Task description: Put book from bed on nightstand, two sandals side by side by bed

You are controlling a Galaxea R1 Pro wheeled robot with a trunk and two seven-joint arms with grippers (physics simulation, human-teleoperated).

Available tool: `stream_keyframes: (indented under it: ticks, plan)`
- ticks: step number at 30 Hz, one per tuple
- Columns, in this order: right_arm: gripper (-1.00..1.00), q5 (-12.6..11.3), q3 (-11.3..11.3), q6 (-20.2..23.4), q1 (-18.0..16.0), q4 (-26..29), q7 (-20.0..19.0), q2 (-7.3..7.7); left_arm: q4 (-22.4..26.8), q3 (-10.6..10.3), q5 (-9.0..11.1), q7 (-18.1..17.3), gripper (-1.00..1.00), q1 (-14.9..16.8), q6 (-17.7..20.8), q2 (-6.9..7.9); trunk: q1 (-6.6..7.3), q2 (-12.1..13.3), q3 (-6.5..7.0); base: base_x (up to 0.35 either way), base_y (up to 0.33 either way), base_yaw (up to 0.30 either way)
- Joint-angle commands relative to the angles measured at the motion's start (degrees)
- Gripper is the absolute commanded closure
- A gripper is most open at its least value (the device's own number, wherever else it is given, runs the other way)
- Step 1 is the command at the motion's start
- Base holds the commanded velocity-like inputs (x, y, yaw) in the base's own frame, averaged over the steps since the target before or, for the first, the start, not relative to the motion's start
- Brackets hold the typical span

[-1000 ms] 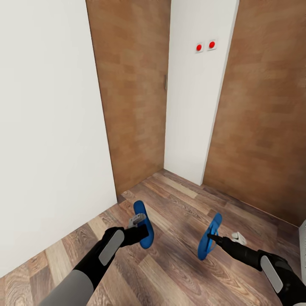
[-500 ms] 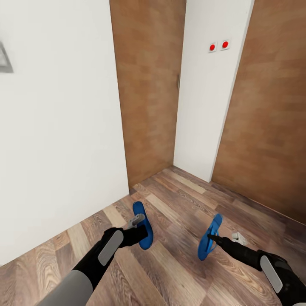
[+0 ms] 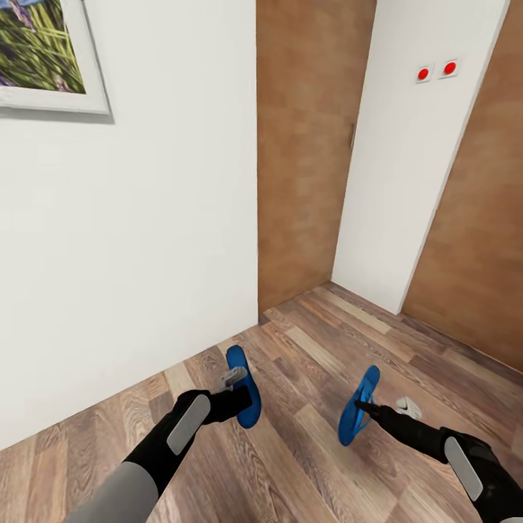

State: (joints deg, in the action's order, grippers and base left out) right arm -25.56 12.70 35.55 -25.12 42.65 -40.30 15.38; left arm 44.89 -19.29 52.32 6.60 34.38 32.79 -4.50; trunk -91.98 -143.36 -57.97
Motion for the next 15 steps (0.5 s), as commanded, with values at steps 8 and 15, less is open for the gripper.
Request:
stream_keyframes:
  ticks: [8, 15]
  plan:
    - [1.0, -0.4, 0.1, 0.5, 0.0, 0.1, 0.0, 0.01, 0.0, -0.1, 0.6, 0.6, 1.0, 0.1, 0.0, 0.01, 0.03, 0.0, -0.39, -0.067, 0.319, 0.237]
    - [1.0, -0.4, 0.1, 0.5, 0.0, 0.1, 0.0, 0.01, 0.0, -0.1, 0.6, 0.6, 1.0, 0.1, 0.1, 0.01, 0.03, 0.0, -0.68, -0.073, 0.315, 0.237]
